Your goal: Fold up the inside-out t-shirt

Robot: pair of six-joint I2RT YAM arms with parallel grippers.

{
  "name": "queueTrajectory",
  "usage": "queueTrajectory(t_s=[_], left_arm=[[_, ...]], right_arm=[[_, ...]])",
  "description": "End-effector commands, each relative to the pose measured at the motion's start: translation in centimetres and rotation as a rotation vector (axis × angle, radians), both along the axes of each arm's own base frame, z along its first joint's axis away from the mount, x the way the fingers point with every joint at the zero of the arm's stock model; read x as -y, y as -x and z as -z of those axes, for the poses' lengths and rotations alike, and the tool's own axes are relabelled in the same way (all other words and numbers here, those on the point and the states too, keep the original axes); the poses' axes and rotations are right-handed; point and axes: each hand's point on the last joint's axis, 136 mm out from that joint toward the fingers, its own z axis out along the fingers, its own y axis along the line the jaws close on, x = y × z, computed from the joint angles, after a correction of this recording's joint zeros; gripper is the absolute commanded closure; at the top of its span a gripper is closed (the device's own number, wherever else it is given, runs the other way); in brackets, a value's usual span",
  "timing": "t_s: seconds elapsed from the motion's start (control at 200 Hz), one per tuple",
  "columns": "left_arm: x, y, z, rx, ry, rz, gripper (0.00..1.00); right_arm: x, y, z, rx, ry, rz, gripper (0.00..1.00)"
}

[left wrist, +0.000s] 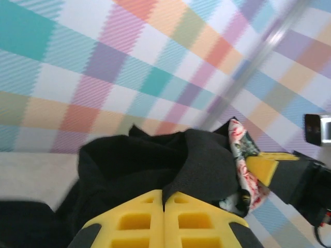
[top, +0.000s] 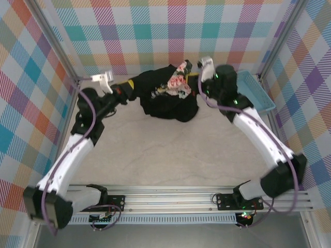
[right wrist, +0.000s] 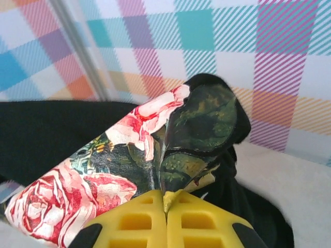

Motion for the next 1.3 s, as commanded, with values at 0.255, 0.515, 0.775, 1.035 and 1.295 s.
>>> queueTrajectory(t_s=[0.255, 0.515, 0.775, 1.035, 1.295], left_arm=[[3.1, 9.3, 24.4, -0.574, -0.245, 0.216, 0.58], [1.5, 6.6, 24.0, -0.63, -0.309, 0.046, 0.42], [0.3, 2.1, 25.2, -0.684, -0.447, -0.107, 0.36], [8.4, -0.8, 27.7, -0.625, -0.56, 0.107, 0.31], [11.8, -3.0, 32.5, -0.653, -0.746, 0.134, 0.52]], right_arm=[[4.6, 10.0, 24.1, -0.635, 0.062, 0.116, 0.54], [0.1, 7.4, 21.5, -0.547, 0.094, 0.026, 0.45], [-2.1, 1.7, 25.8, -0.553, 0.366, 0.125, 0.36], [0.6, 2.8, 27.9, -0.598, 0.42, 0.194, 0.76], [1.8, 7.9, 27.8, -0.629, 0.302, 0.128, 0.98]])
